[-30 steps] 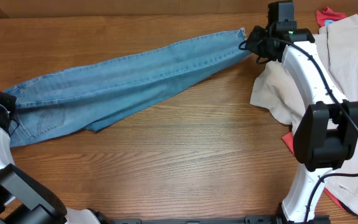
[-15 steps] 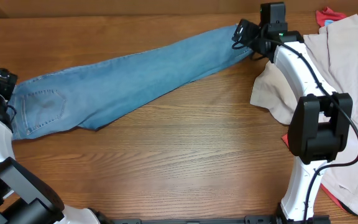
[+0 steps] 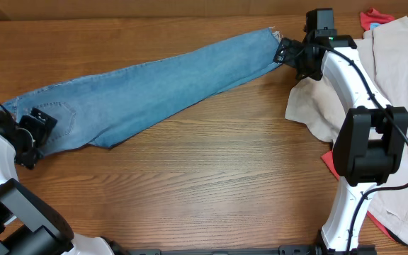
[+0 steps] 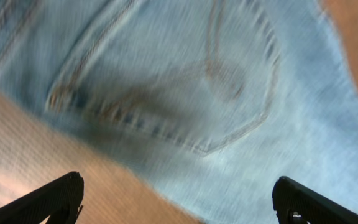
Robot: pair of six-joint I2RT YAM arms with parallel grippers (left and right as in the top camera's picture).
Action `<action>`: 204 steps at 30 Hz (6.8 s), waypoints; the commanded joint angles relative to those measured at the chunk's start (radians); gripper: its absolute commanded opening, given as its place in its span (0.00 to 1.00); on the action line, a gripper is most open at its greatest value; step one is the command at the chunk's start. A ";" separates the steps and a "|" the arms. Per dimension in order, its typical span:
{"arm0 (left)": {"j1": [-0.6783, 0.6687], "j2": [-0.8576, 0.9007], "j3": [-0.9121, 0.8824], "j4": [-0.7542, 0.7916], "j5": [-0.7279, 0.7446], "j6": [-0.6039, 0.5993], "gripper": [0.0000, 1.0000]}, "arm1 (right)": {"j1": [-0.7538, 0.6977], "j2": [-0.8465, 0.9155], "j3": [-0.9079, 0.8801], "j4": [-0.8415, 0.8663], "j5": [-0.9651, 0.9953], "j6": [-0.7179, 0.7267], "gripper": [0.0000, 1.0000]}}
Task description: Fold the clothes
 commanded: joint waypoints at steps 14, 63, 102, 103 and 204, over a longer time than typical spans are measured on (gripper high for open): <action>-0.003 0.006 0.013 -0.134 -0.023 0.034 1.00 | 0.006 0.149 0.022 0.265 -0.068 -0.128 0.93; -0.003 0.006 0.013 -0.137 -0.023 0.033 1.00 | 0.006 0.203 -0.019 0.488 -0.083 -0.192 0.64; -0.003 0.006 0.013 -0.141 -0.023 0.034 1.00 | -0.061 0.116 0.002 0.272 0.051 -0.202 0.17; -0.003 0.006 0.013 -0.141 -0.023 0.034 1.00 | -0.061 0.116 0.002 0.268 0.073 -0.202 0.27; -0.003 0.006 0.013 -0.105 -0.019 0.104 1.00 | 0.296 -0.188 0.067 -0.631 0.251 -0.128 0.04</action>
